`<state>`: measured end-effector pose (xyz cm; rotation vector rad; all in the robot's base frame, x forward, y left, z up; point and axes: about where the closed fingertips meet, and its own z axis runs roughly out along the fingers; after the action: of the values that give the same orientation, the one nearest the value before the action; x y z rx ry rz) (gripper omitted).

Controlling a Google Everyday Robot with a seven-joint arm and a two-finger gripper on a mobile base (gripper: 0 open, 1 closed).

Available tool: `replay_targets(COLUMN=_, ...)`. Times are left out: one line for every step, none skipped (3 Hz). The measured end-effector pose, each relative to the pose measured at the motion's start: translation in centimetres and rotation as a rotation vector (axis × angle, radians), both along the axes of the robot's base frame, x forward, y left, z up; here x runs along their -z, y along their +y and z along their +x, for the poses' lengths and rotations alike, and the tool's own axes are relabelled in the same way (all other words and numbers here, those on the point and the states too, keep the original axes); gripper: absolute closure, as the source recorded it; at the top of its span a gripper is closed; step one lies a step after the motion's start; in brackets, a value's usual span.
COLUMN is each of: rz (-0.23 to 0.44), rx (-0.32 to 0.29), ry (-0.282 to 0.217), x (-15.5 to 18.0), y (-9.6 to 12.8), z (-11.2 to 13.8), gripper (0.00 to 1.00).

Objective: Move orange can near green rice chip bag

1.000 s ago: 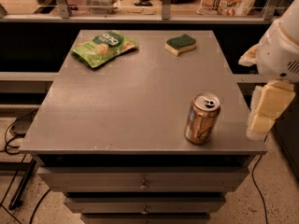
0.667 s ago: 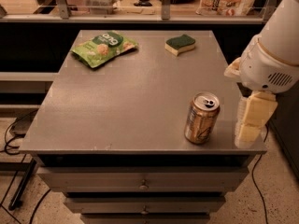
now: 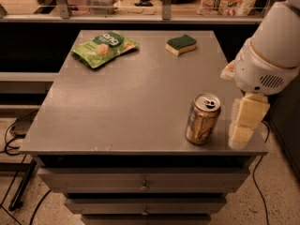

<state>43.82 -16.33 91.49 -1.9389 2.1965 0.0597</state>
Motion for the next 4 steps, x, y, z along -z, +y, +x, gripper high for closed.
replay_targets(rz=0.066, rx=-0.052, ry=0.019, x=1.5, y=2.7, z=0.4, gripper=0.0)
replay_targets(rz=0.133, rx=-0.073, ry=0.052, x=3.0, y=4.2, z=0.6, gripper=0.0)
replay_targets(rz=0.159, rx=-0.066, ry=0.069, x=4.2, y=4.7, z=0.7, gripper=0.18)
replay_targets(rz=0.158, rx=-0.055, ry=0.068, x=4.4, y=4.5, z=0.9, gripper=0.41)
